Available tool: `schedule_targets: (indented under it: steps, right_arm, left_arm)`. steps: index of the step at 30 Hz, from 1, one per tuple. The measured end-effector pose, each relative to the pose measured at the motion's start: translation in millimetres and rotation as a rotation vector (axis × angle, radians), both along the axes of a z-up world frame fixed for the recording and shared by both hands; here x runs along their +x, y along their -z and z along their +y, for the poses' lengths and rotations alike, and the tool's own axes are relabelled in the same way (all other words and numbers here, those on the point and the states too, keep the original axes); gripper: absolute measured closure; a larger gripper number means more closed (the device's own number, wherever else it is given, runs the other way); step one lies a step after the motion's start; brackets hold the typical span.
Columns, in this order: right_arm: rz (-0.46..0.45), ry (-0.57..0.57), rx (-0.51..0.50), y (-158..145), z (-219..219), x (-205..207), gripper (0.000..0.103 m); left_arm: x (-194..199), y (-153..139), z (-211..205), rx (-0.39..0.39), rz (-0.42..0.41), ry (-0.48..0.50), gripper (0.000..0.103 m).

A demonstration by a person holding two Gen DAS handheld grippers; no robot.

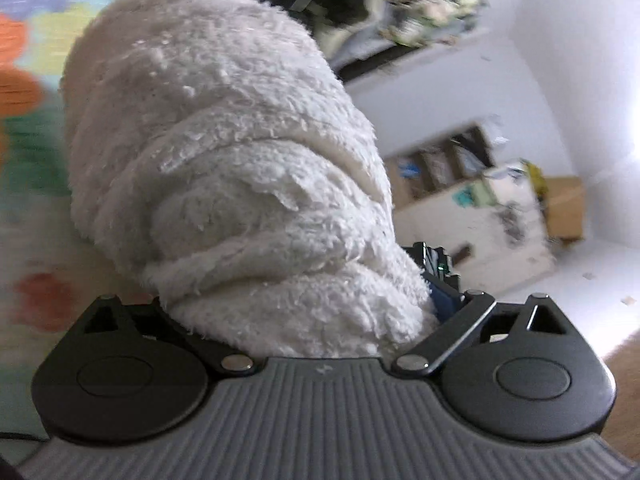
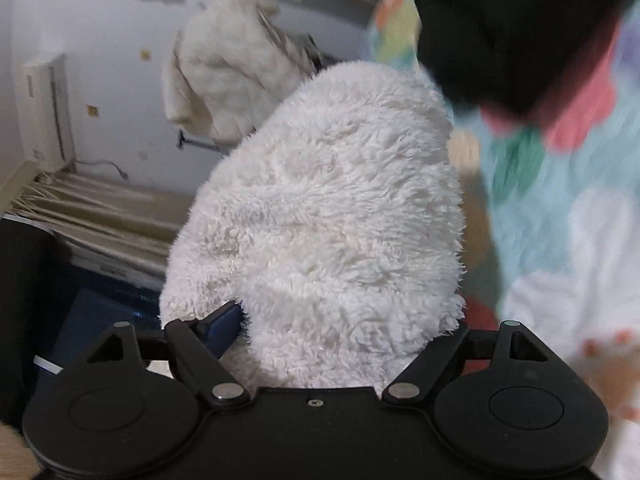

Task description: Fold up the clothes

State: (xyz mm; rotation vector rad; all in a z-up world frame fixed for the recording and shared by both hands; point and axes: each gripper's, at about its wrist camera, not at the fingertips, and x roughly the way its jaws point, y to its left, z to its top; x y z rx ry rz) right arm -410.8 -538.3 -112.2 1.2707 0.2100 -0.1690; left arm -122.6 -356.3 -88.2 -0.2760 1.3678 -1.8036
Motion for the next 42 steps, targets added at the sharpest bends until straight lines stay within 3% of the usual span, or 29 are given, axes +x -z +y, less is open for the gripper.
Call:
schedule_targets:
  steps: [2,5,8,10,12,13,15,16,20,22,27,30,32,33,38,40,42]
  right_arm:
    - [0.020,0.035,-0.062,-31.5,-0.8,-29.1,0.018]
    - [0.131,0.092,-0.197,-86.3,-5.0,-75.3,0.018]
    - [0.352,0.117,-0.368,-123.9,-17.6,-97.1,0.018]
    - [0.487,0.139,-0.455,-129.8,-30.3,-107.6,0.018]
    - [0.600,0.164,-0.499,-115.9,-47.3,-114.3,0.019]
    - [0.676,0.176,-0.516,-101.4,-57.2,-115.1,0.021]
    - [0.814,0.155,-0.522,-65.5,-74.3,-106.3,0.025]
    - [0.852,0.140,-0.516,-46.9,-80.6,-104.3,0.024]
    - [0.743,0.247,-0.475,-37.8,-82.1,-116.5,0.020]
    - [0.768,0.313,-0.534,-51.0,-62.1,-125.0,0.020]
    - [0.845,0.557,-0.696,-103.0,-2.0,-135.0,0.018]
    - [0.800,0.570,-0.751,-119.0,33.7,-136.1,0.018]
    - [0.775,0.536,-0.772,-123.0,55.1,-132.9,0.021]
    - [0.804,0.489,-0.765,-116.6,61.1,-125.0,0.026]
    - [1.073,0.358,-0.711,-34.5,54.9,-109.9,0.030]
    - [1.087,0.392,-0.699,-11.1,51.1,-119.5,0.030]
    - [1.034,0.443,-0.672,-0.4,41.6,-131.6,0.029]
  left_arm:
    - [-23.7,-12.7,-15.0,-0.059,0.016,0.061,0.006]
    - [-60.8,-20.2,-43.0,-0.142,0.072,0.147,0.005]
    - [-103.1,0.4,-84.9,-0.164,0.182,0.199,0.004]
    - [-129.9,22.4,-111.7,-0.148,0.216,0.211,0.004]
    - [-158.2,52.7,-138.9,-0.056,0.152,0.198,0.003]
    - [-171.2,69.7,-152.2,0.036,0.082,0.185,0.003]
    - [-192.5,91.2,-168.3,0.184,-0.129,0.182,0.003]
    - [-201.7,94.9,-171.0,0.197,-0.223,0.205,0.003]
    - [-200.9,64.1,-157.0,0.189,-0.314,0.168,0.006]
    - [-191.3,36.5,-144.0,0.163,-0.362,0.159,0.007]
    - [-165.2,-26.8,-122.2,0.007,-0.431,0.116,0.007]
    - [-156.0,-56.5,-134.0,-0.103,-0.427,0.107,0.007]
    - [-161.1,-53.8,-148.7,-0.153,-0.446,0.163,0.007]
    - [-164.0,-52.0,-156.4,-0.175,-0.457,0.190,0.007]
    - [-184.9,8.5,-214.3,-0.058,-0.557,0.228,0.010]
    - [-184.2,22.4,-228.1,-0.039,-0.553,0.224,0.009]
    - [-184.3,22.5,-233.3,-0.047,-0.541,0.226,0.010]
